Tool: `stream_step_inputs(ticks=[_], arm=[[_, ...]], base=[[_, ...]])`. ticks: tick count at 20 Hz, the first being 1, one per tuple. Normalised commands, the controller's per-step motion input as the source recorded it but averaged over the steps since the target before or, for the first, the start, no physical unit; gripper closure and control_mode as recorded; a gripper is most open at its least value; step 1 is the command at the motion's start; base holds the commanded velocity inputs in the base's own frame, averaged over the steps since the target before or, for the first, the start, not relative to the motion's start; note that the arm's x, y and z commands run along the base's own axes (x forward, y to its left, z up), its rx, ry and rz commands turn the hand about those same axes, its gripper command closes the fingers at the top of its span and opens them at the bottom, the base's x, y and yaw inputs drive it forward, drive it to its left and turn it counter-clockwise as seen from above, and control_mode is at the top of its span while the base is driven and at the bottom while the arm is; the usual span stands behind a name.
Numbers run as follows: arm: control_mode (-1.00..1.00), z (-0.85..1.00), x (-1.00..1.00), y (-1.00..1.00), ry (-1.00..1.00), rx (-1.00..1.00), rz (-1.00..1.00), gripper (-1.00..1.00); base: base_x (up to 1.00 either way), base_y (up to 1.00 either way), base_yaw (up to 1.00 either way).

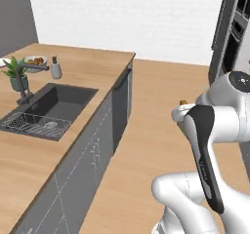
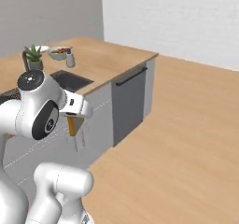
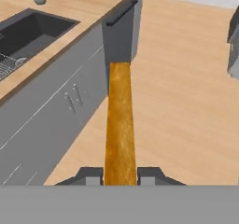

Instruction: Start the toaster. Once the lever pops up, take the bread to the plate on the dining counter.

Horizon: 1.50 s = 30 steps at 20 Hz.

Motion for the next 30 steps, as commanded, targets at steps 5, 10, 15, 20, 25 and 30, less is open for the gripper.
stream_step_inputs(ticks=[5, 10, 15, 20, 25, 30], arm=[[1.0, 0.0, 0.0, 0.0, 0.0, 0.0, 0.0, 1.0], [1.0, 0.0, 0.0, 0.0, 0.0, 0.0, 0.0, 1.0], [1.0, 0.0, 0.0, 0.0, 0.0, 0.0, 0.0, 1.0], [1.0, 0.0, 0.0, 0.0, 0.0, 0.0, 0.0, 1.0], [1.0, 0.0, 0.0, 0.0, 0.0, 0.0, 0.0, 1.0], [1.0, 0.0, 0.0, 0.0, 0.0, 0.0, 0.0, 1.0]], base=[[-0.02, -0.06, 0.99], [-0.12, -0.07, 0.95], [-0.33, 0.01, 0.82], [-0.11, 0.36, 0.5], [0.0, -0.08, 0.15], [0.14, -0.69, -0.11]])
